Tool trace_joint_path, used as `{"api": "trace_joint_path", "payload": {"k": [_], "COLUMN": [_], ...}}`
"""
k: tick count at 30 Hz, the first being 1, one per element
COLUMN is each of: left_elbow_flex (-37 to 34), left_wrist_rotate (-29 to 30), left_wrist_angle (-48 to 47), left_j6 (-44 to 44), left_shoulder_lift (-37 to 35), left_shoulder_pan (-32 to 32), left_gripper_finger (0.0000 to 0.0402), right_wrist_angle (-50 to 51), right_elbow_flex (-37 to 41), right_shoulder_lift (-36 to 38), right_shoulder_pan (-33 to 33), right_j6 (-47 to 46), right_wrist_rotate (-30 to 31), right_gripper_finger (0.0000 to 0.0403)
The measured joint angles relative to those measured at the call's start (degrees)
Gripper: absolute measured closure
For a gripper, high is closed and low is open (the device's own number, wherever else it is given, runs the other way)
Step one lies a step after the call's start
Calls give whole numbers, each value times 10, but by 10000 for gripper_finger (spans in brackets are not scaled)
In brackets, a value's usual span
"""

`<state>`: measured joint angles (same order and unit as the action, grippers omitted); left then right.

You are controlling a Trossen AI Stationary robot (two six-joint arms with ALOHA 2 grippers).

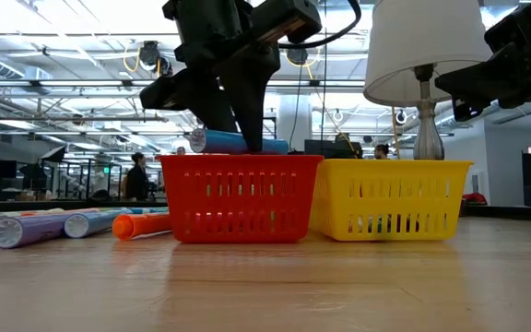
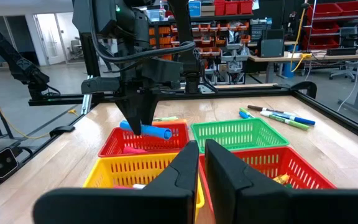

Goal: Pick & Place Markers
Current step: Put the large blue highlighter into the bottom red bin, then adjust the bottom red bin

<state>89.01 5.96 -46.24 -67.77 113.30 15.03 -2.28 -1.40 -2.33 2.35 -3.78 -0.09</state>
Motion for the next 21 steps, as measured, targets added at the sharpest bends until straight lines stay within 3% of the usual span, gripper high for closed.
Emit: {"api": "trace_joint_path", "payload": {"k": [11,21], "left_elbow_flex": [0,0], "left_wrist_rotate": [-5,-105], "left_wrist_angle": [0,-30], "left_j6": [9,51], "left_shoulder_lift": [0,0], "left_shoulder_pan": [-2,-8], "left_gripper_finger": [204,193], "right_wrist_angle": [0,0], "right_elbow_flex": [0,0], "right_shoulder_lift": [0,0], "right_shoulder_pan": [0,0], "right_j6": [0,0], "right_wrist_rotate": [0,0], "right_gripper_finger": [385,385]}}
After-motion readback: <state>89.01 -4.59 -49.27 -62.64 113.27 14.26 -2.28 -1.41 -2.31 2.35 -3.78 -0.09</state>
